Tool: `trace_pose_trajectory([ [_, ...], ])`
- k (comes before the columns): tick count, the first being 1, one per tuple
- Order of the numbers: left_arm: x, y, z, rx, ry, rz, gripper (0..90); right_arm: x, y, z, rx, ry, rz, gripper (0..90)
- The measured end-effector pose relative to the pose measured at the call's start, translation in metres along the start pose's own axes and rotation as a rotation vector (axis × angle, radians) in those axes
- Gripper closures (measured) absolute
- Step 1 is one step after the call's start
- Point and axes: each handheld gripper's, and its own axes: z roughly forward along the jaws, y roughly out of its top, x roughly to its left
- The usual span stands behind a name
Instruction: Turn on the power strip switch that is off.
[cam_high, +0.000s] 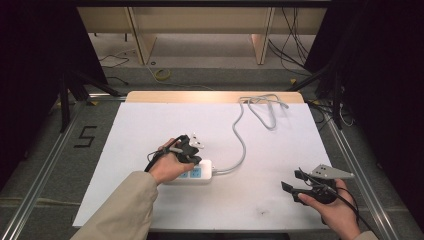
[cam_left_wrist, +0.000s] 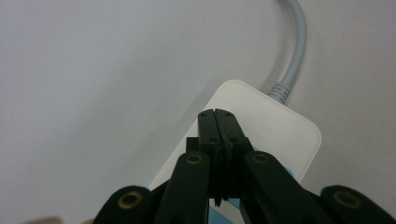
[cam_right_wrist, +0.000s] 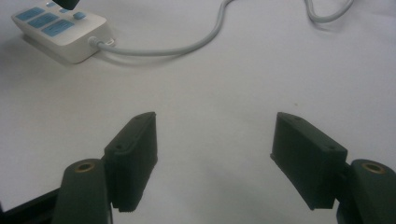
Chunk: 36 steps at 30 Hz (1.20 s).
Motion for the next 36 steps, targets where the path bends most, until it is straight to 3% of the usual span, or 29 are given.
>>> trace_pose_trajectory([
  [36,0.0013,0.0022,0.0081,0.030,0.020,0.029,89.7,0.0001,-0.0003,0.0002,0.004,0.001,-0.001,31.5],
])
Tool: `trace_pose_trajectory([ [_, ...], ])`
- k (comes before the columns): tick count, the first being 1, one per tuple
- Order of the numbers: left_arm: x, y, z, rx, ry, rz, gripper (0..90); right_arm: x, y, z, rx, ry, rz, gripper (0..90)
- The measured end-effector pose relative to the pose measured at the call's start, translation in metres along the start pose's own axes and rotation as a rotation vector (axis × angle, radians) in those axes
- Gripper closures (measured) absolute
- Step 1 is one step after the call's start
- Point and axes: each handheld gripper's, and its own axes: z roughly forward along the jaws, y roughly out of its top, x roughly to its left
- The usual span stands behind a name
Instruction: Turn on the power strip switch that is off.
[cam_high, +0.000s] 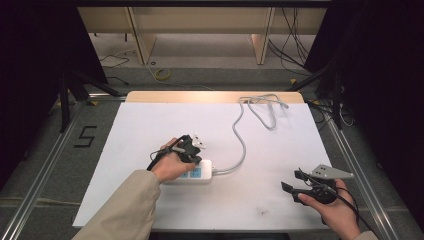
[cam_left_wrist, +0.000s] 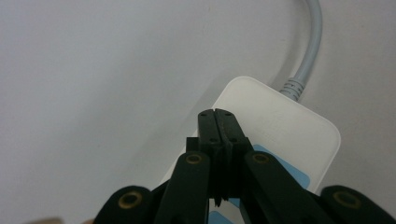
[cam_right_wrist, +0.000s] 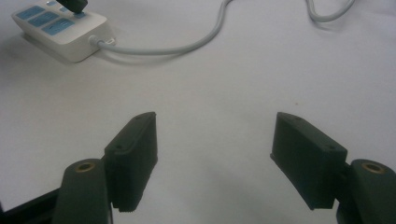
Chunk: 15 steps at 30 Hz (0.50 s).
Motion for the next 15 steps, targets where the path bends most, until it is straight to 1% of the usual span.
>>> trace_pose_trajectory([
  [5,-0.0007,0.0004,0.0004,0.001,-0.002,-0.003,89.7,0.0001,-0.0001,-0.0001,0.001,0.000,-0.001,31.4],
  [10,-0.0019,0.0022,0.0008,0.017,0.004,0.009,89.8,0.0000,-0.0001,0.0000,0.003,0.001,-0.002,31.5],
  [15,-0.0028,0.0040,0.0010,0.035,0.007,0.010,89.8,0.0000,-0.0003,0.0000,0.002,0.001,-0.003,31.5],
])
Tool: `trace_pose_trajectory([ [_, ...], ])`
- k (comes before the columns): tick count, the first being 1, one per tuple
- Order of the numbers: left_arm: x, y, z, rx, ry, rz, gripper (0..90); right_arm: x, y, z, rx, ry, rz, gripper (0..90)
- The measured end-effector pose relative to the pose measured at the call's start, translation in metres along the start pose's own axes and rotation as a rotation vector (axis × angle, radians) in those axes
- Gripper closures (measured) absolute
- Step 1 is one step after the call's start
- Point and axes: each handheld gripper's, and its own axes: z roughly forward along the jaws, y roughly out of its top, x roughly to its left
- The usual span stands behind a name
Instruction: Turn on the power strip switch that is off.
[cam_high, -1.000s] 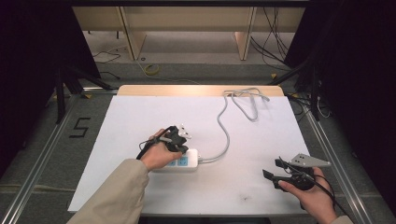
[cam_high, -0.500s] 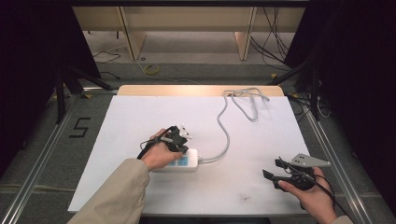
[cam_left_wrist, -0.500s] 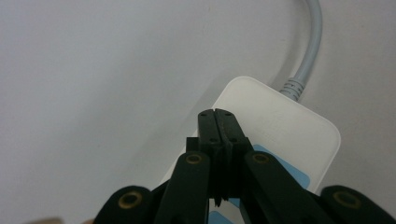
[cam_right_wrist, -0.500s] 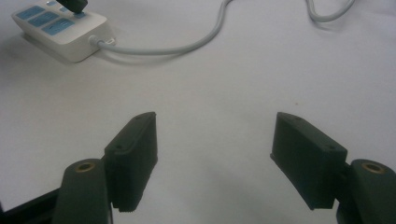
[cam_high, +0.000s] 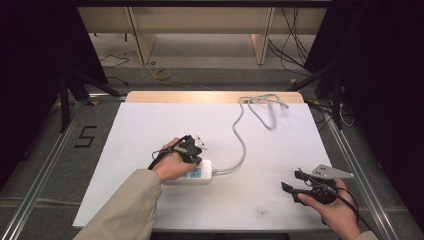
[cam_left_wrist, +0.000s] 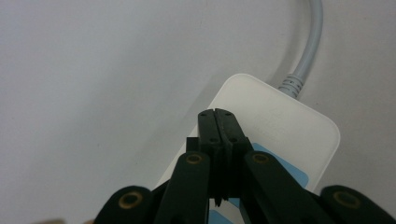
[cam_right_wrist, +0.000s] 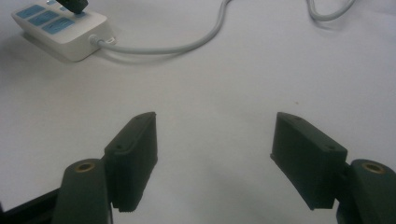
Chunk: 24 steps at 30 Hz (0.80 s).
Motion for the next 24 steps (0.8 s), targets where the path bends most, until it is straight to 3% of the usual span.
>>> trace_pose_trajectory([
  [24,0.0005,0.0065,0.0009,0.052,-0.014,-0.016,89.9,0.0001,-0.0005,0.0008,0.006,0.006,0.000,31.4],
])
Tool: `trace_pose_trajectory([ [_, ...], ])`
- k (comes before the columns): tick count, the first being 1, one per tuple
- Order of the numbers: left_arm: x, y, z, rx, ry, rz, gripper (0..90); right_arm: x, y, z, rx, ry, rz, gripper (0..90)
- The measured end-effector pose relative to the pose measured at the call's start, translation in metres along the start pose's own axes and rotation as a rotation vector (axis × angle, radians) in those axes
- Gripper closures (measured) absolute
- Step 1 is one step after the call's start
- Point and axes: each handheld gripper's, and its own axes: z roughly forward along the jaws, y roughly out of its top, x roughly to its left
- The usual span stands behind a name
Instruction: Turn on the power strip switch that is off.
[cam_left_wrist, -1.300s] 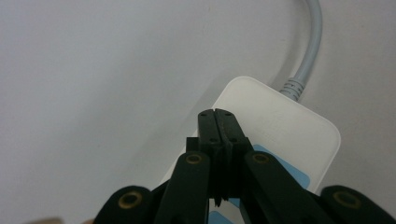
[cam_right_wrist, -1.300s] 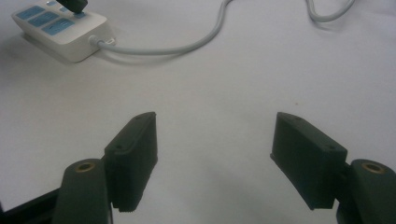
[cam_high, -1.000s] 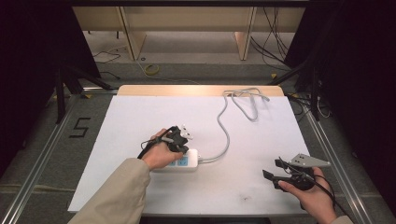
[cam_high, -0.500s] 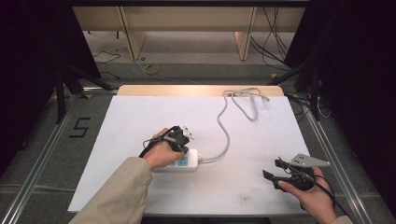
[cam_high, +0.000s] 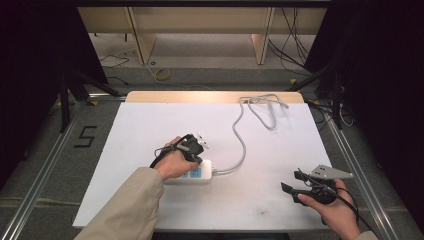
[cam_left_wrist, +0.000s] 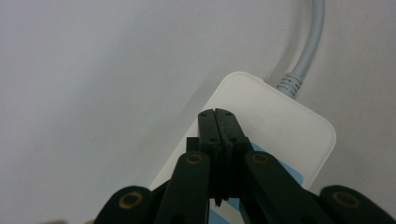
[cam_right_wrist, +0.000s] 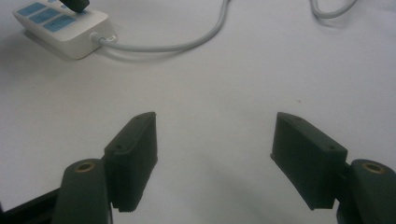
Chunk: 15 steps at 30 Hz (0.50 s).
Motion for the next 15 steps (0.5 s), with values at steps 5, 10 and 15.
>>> trace_pose_trajectory([
  [5,0.0007,-0.0001,0.0000,-0.005,0.002,0.005,89.9,0.0001,0.0001,-0.0001,0.000,0.000,-0.001,31.4],
  [10,0.0017,0.0003,0.0000,-0.003,-0.001,0.003,89.9,0.0000,0.0000,0.0000,0.000,0.001,0.000,31.4],
  [15,0.0002,0.0010,0.0007,-0.001,0.005,0.001,89.9,0.0000,0.0000,0.0000,0.001,0.001,-0.003,31.4],
])
